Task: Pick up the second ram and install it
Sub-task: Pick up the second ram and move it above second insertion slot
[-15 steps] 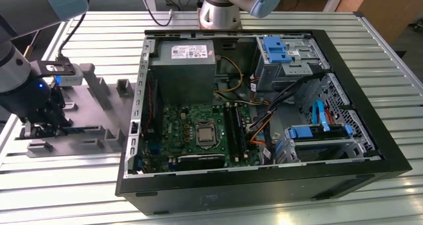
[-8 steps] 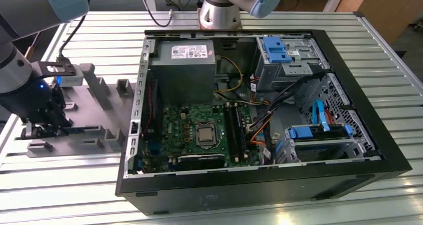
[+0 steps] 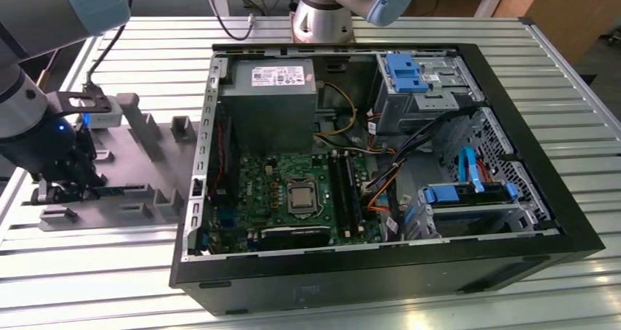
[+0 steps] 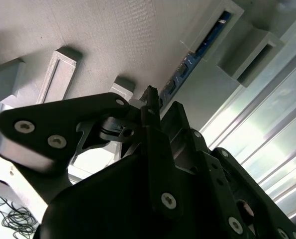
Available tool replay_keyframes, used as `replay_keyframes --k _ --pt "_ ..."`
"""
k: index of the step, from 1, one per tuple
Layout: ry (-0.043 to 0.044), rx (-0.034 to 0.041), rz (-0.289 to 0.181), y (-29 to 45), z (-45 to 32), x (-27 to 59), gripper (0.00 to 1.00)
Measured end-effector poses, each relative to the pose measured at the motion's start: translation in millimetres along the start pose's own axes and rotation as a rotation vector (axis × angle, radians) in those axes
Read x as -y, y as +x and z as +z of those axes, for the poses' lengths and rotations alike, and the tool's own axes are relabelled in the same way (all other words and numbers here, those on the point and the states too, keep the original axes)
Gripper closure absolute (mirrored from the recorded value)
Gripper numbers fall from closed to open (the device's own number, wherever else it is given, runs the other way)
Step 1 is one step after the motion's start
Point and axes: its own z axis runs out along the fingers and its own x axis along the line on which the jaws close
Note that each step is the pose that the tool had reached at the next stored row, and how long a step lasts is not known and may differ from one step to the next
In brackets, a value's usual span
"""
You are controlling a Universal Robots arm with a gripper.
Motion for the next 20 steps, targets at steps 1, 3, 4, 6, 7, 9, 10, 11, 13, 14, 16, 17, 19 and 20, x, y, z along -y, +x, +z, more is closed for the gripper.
replay_keyframes --k 1,3,4,6,7,9,10,11,13,14,16,17,19,20 --pt "-0.0001 -0.0001 0.000 -0.2 0.4 -0.1 0.70" --pt "-0.0001 0.0000 0.000 -0.6 1.3 -0.1 0.70" --pt "0.0000 0.0000 0.000 -0.9 1.7 -0.1 0.70" --pt "0.0000 0.0000 0.000 -1.3 2.4 -0.1 0.71" --pt "-0.0001 -0.0001 0.000 -1.4 2.7 -0.1 0.71" --pt "-0.0001 -0.0001 0.000 -1.5 3.4 -0.1 0.78" --pt "0.0000 0.0000 0.000 -1.5 3.8 -0.1 0.78" --pt "0.0000 0.0000 0.000 -1.5 4.1 -0.1 0.78" --pt "-0.0001 -0.0001 0.000 -1.5 4.6 -0.1 0.78" --pt "-0.0001 -0.0001 0.000 -1.5 4.8 -0.1 0.78" --pt "-0.0002 -0.0001 0.000 -1.5 4.9 -0.1 0.80" --pt "-0.0001 -0.0001 0.000 -1.5 5.0 -0.1 0.86" --pt "-0.0001 -0.0001 0.000 -1.5 5.1 -0.1 0.86" --pt "-0.0002 -0.0001 0.000 -1.4 5.1 -0.1 0.86"
